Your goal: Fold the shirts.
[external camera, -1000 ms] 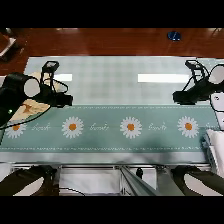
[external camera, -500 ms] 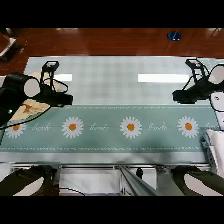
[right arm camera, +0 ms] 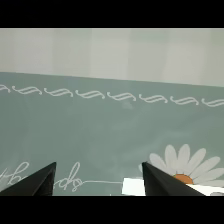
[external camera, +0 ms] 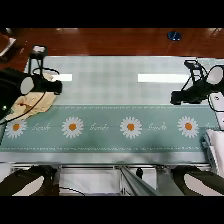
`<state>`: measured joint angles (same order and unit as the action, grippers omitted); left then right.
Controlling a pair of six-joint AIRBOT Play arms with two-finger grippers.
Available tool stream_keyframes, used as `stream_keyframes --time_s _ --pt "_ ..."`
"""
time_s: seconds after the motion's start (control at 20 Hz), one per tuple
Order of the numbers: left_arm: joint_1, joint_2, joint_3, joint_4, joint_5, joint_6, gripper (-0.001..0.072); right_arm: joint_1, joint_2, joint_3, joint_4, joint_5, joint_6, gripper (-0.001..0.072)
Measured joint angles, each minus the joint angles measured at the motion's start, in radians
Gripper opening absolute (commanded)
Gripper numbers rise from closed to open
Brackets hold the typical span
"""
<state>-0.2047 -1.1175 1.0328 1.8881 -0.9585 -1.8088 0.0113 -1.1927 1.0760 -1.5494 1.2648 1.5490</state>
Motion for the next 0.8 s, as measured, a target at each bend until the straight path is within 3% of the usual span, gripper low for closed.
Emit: stream_keyframes --time_s 0.15,0.3,0.6,0.65,0.7,0.8 --pt "0.167 -0.032 0.005 0.070 0.010 -0.091 0.0702 0.012 0.024 -0.024 0.011 0.016 0.001 0.0620" --pt "0.327 -0.101 0.007 0.033 0.020 -0.129 0.0701 0.039 0.041 -0.042 0.019 0.019 0.020 0.0620" --pt "0.453 -0.312 0.009 -0.179 0.037 0.008 0.0677 0.082 0.050 -0.050 0.027 0.000 0.077 0.0619" --pt "0.457 -0.340 0.010 -0.202 0.032 0.031 0.0319 0.084 0.051 -0.051 0.027 -0.005 0.088 0.0620" --pt "0.458 -0.362 0.010 -0.220 0.020 0.054 0.0032 0.086 0.051 -0.051 0.028 -0.006 0.095 0.0620" --pt "0.457 -0.385 0.019 -0.240 -0.006 0.111 0.0029 0.088 0.051 -0.043 0.028 -0.010 0.106 0.0619"
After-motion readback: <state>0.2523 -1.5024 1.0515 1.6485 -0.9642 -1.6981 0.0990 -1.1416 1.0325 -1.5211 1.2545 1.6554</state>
